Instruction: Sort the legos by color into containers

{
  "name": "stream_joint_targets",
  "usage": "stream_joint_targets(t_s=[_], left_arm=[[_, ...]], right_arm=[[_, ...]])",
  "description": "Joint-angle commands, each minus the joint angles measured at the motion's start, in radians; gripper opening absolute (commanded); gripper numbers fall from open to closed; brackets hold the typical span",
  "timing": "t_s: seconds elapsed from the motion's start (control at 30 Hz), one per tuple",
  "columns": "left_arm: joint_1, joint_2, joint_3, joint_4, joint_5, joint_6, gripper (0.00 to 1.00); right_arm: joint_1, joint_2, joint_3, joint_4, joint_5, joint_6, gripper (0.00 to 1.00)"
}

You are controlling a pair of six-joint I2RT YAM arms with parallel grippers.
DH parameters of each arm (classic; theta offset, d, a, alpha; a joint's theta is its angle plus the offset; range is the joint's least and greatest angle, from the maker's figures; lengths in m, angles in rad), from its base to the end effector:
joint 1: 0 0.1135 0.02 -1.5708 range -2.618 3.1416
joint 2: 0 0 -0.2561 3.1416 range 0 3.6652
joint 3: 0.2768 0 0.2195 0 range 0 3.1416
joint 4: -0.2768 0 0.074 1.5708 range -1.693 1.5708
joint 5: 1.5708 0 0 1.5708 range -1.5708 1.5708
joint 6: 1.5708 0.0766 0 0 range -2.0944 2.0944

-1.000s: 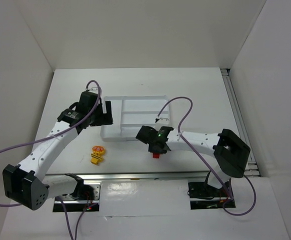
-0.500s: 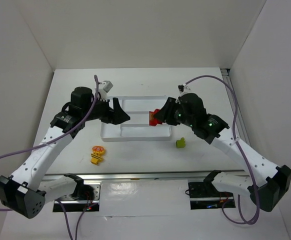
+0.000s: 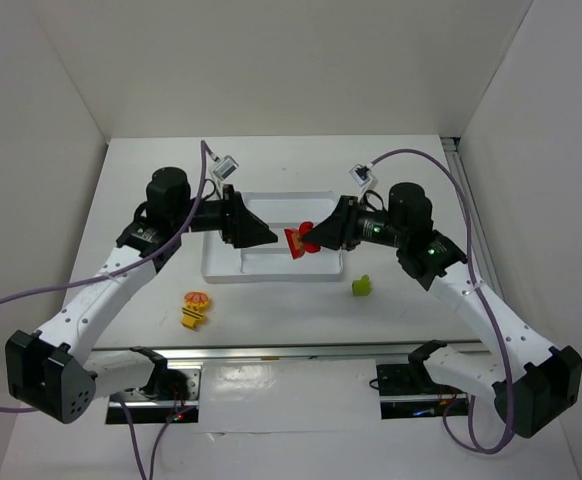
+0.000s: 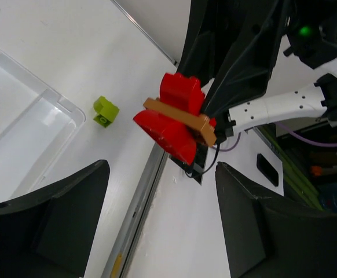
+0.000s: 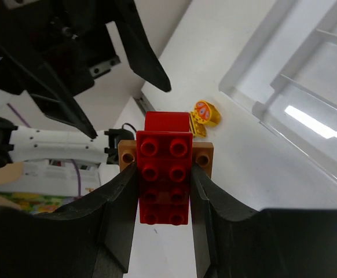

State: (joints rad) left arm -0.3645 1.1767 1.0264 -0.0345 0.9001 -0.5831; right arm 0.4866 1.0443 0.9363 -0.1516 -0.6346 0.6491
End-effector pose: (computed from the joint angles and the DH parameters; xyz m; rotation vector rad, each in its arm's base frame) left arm 0.2205 -0.1484 0.3553 0.5176 1.8540 -1.4449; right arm 0.1899 0.1518 0.3370 -0.3319 1.9793 1.3436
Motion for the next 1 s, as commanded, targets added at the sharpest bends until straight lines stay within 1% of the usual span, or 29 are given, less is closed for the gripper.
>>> stream_joint_targets(t_s=[0.0, 0.03, 0.07, 0.13, 0.17, 0.23, 0.27, 0.3, 0.33, 0.37, 0.43, 0.5, 0.53, 0.57, 0.67, 0.77, 0.87, 0.93, 0.97], left_arm=[[-0.002, -0.008, 0.018, 0.085, 0.105, 0.02, 0.85], [-0.002, 0.001, 0.018, 0.085, 0.105, 0.02, 0.85], [-0.002, 0.001, 0.009, 0.103, 0.137, 0.008, 0.85], [-0.002, 0.001, -0.018, 0.183, 0.178, -0.044, 0.85], [-0.002, 0.001, -0.055, 0.291, 0.195, -0.113, 0.85], [-0.002, 0.011, -0.087, 0.393, 0.235, -0.184, 0.85], [-0.002, 0.02, -0.116, 0.442, 0.255, -0.245, 0.86], [-0.002, 0.02, -0.132, 0.49, 0.255, -0.27, 0.86], [-0.002, 0.044, -0.146, 0.58, 0.267, -0.293, 0.86], [-0.002, 0.055, -0.169, 0.619, 0.267, -0.316, 0.84], [-0.011, 0.066, -0.183, 0.72, 0.295, -0.382, 0.84], [-0.021, 0.08, -0.183, 0.736, 0.295, -0.38, 0.84], [-0.031, 0.08, -0.174, 0.714, 0.28, -0.362, 0.86], [-0.031, 0.08, -0.164, 0.667, 0.264, -0.345, 0.91], [-0.05, 0.08, -0.137, 0.611, 0.243, -0.287, 0.91], [-0.07, 0.08, -0.114, 0.62, 0.243, -0.287, 0.91], [-0.079, 0.089, -0.114, 0.665, 0.243, -0.314, 0.86], [-0.079, 0.098, -0.114, 0.665, 0.243, -0.323, 0.8], [-0.079, 0.098, -0.114, 0.665, 0.234, -0.323, 0.72]], right_arm=[[-0.029, -0.033, -0.004, 0.139, -0.143, 0.018, 0.06], [-0.04, -0.043, -0.013, 0.171, -0.155, 0.018, 0.05], [-0.04, -0.043, -0.024, 0.196, -0.171, 0.047, 0.05], [-0.04, -0.043, -0.024, 0.224, -0.194, 0.058, 0.05], [-0.04, -0.043, -0.024, 0.234, -0.194, 0.067, 0.05], [-0.04, -0.033, -0.034, 0.251, -0.203, 0.079, 0.05], [-0.04, -0.033, -0.046, 0.291, -0.218, 0.102, 0.05], [-0.04, -0.033, -0.047, 0.308, -0.218, 0.112, 0.05], [-0.04, -0.033, -0.056, 0.322, -0.229, 0.121, 0.05], [-0.04, -0.033, -0.056, 0.351, -0.24, 0.132, 0.05], [-0.04, -0.033, -0.076, 0.362, -0.25, 0.155, 0.05], [-0.04, -0.023, -0.086, 0.389, -0.251, 0.164, 0.05], [-0.031, -0.023, -0.087, 0.389, -0.251, 0.164, 0.05], [-0.022, -0.023, -0.087, 0.389, -0.241, 0.164, 0.05], [-0.011, -0.003, -0.087, 0.389, -0.241, 0.164, 0.05], [-0.002, 0.008, -0.087, 0.402, -0.232, 0.164, 0.05], [-0.002, 0.017, -0.099, 0.431, -0.232, 0.182, 0.05], [-0.002, 0.017, -0.099, 0.431, -0.232, 0.182, 0.05], [-0.002, 0.017, -0.099, 0.431, -0.232, 0.182, 0.05]])
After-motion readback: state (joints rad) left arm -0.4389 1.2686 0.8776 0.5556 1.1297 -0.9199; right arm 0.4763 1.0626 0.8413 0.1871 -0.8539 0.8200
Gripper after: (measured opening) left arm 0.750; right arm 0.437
